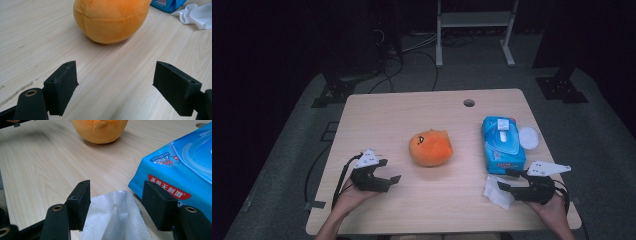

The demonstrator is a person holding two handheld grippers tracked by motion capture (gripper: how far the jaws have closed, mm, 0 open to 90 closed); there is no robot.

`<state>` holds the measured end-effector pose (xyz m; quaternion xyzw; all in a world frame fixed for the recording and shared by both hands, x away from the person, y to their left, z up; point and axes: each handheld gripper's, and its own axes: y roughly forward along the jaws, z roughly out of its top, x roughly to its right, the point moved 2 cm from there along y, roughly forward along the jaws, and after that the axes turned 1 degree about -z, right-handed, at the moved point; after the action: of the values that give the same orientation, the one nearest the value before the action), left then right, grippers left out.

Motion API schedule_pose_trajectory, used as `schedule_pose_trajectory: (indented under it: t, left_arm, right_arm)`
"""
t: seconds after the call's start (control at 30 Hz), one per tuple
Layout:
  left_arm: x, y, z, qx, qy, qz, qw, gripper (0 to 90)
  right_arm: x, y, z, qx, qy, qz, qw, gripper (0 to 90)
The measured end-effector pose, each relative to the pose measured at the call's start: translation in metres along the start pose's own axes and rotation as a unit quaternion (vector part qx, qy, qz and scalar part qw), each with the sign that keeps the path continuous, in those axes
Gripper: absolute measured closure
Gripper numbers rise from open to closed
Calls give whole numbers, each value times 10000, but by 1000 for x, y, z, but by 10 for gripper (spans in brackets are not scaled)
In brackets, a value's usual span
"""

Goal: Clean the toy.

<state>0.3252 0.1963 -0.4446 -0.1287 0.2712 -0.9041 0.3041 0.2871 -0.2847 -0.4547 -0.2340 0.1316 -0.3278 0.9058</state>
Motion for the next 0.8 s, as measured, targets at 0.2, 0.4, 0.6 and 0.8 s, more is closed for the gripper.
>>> schedule_pose_trajectory:
  t: [0.2,0.4,0.6,0.8]
  left_arm:
    - [-1,-3,-11,7,-152,-1,9999,185]
    - [-1,-3,-23,48,-325,20,9995,174]
    - [0,-1,-30,3,-422,16,9991,159]
    - [0,-3,-30,77,-416,97,9991,147]
  right_arm:
    - [0,-1,0,25,-24,-10,10000,388]
    - [1,-1,0,22,3,-8,10000,386]
    - [0,-2,0,63,-1,-20,10000,383]
    - [1,-6,-1,154,34,-62,9999,378]
